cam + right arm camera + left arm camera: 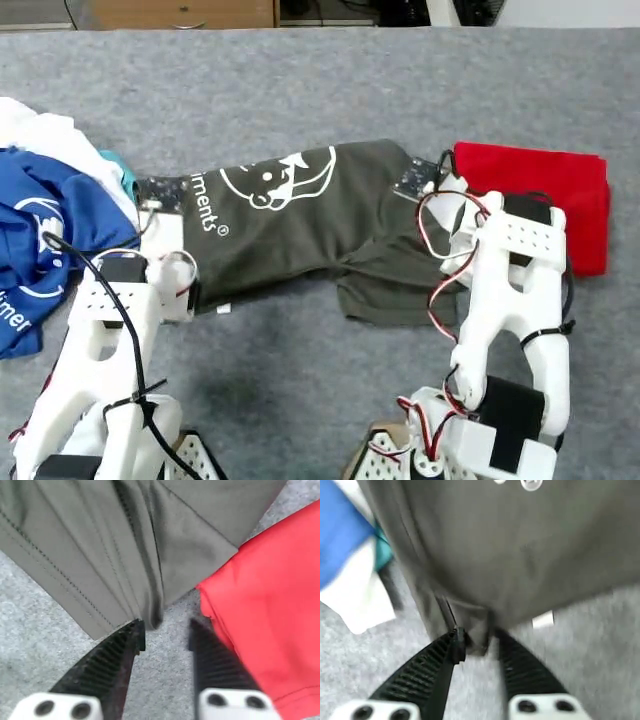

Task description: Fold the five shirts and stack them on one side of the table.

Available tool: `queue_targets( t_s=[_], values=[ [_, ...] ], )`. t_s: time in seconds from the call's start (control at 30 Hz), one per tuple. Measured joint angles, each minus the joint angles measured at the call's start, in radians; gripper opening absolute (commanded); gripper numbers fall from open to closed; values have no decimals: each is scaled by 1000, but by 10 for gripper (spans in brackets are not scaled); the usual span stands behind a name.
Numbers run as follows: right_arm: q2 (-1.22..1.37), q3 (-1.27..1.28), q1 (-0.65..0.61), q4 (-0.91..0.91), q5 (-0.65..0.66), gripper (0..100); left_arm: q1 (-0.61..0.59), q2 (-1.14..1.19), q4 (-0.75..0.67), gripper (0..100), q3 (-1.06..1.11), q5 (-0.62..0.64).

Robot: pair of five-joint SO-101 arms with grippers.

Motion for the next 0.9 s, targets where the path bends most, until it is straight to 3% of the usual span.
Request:
queue_targets(
  t_s=[0.13, 0.23, 0.3, 0.47, 0.6, 0.73, 0.9],
  values=[
    [-89, 5, 0, 23, 0, 185, -23, 0, 75, 160, -57, 2],
    [-153, 5, 0, 25, 0, 74, -60, 0, 147, 136, -163, 2],
    [-180, 5, -21, 20, 0, 0, -64, 0, 213, 61, -258, -8],
    [-183, 5, -135, -40, -135, 3, -15, 0, 350, 19, -494, 14],
    [-117, 5, -230, -115, -250, 3, -9, 3, 261, 19, -535, 126],
    [37, -17, -290, -210, -348, 3, 0, 83, 94, 19, -473, 138],
    [261, -135, -288, -226, -465, 2, -21, 192, 95, 20, -456, 137]
  ],
)
